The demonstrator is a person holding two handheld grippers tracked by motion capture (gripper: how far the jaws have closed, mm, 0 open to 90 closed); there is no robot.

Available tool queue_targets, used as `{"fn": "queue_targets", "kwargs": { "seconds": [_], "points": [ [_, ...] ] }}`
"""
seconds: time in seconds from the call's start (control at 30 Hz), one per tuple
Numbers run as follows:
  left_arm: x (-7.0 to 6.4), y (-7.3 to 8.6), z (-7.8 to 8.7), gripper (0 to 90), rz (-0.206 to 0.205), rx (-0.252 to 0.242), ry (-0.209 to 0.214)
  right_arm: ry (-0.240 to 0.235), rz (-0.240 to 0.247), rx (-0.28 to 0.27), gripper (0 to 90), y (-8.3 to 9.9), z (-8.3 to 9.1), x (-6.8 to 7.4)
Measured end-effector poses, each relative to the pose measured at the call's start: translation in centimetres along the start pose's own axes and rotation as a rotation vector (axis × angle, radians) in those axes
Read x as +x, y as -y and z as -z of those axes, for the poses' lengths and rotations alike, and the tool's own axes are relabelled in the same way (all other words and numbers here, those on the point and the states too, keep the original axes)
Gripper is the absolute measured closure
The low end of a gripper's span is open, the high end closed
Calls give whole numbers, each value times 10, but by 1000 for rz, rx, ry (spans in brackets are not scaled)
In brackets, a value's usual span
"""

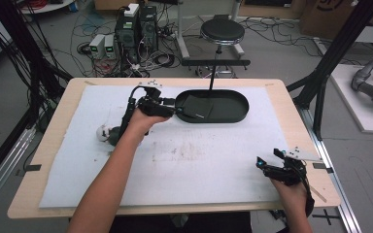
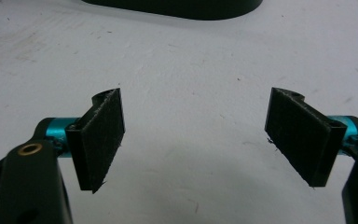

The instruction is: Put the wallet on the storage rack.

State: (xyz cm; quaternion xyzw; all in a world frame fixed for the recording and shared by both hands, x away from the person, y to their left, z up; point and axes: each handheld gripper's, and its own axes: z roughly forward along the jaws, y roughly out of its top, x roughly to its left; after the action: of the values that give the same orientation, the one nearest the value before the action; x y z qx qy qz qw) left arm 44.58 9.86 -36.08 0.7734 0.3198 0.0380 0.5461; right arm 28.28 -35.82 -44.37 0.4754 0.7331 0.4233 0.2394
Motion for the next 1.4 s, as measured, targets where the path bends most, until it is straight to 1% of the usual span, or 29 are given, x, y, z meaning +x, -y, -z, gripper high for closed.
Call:
{"fn": "queue_targets", "kwargs": {
  "seconds": [0.03,0.07,0.13,0.17,0.23,0.27,0.3,0.43,0.5,0.6,0.63,0.67,0.7,0.77,0.8,0.87,0.93,0.97,1.03,1.07,1.1,1.13,1.2,1.37,1.4],
  "points": [
    [-2,2,6,266,-8,-4,-1,-6,7,3,202,-2,-5,2],
    [-3,3,10,266,-15,-3,-6,-6,7,3,202,-2,-5,2],
    [-6,7,21,263,-37,-2,-22,-18,13,1,202,-6,-10,4],
    [-8,12,28,263,-36,-5,-29,-18,13,1,202,-6,-10,4],
    [-13,20,41,263,-50,-13,-43,-30,26,6,202,-11,-18,8],
    [-15,23,46,263,-52,-18,-46,-30,26,6,202,-11,-18,8],
    [-17,29,54,255,-62,-22,-51,-38,41,10,202,-14,-23,10],
    [-22,51,79,243,-93,-19,-86,-49,50,18,202,-17,-29,15],
    [-23,60,89,234,-99,-27,-107,-54,55,20,202,-19,-32,17],
    [-24,78,110,207,-101,-44,-148,-57,69,24,202,-21,-36,20],
    [-24,78,110,201,-101,-44,-148,-58,66,26,202,-21,-36,21],
    [-23,82,114,201,-103,-42,-157,-58,66,26,202,-21,-36,21],
    [-22,85,117,198,-105,-27,-165,-56,65,27,202,-21,-37,21],
    [-22,86,120,191,-108,-18,-172,-56,65,27,202,-21,-36,21],
    [-23,87,122,185,-115,-26,-178,-55,62,24,202,-21,-36,21],
    [-25,88,126,185,-129,-31,-167,-53,59,20,202,-21,-36,20],
    [-26,91,127,185,-137,-30,-143,-52,56,21,202,-21,-36,20],
    [-27,92,128,185,-146,-22,-136,-51,51,21,202,-21,-36,20],
    [-28,93,128,185,-161,-1,-140,-50,51,15,202,-22,-36,18],
    [-30,94,126,185,-177,17,-148,-47,46,13,202,-22,-35,18],
    [-30,94,126,185,-177,17,-148,-47,45,12,202,-22,-35,17],
    [-30,93,126,185,-192,30,-150,-46,40,14,202,-22,-35,17],
    [-31,93,124,185,-209,41,-146,-44,39,13,202,-22,-35,17],
    [-29,94,124,185,-209,39,-140,-41,49,20,202,-23,-37,18],
    [-28,95,124,185,-203,28,-124,-41,54,19,202,-22,-37,18]
  ]
}}
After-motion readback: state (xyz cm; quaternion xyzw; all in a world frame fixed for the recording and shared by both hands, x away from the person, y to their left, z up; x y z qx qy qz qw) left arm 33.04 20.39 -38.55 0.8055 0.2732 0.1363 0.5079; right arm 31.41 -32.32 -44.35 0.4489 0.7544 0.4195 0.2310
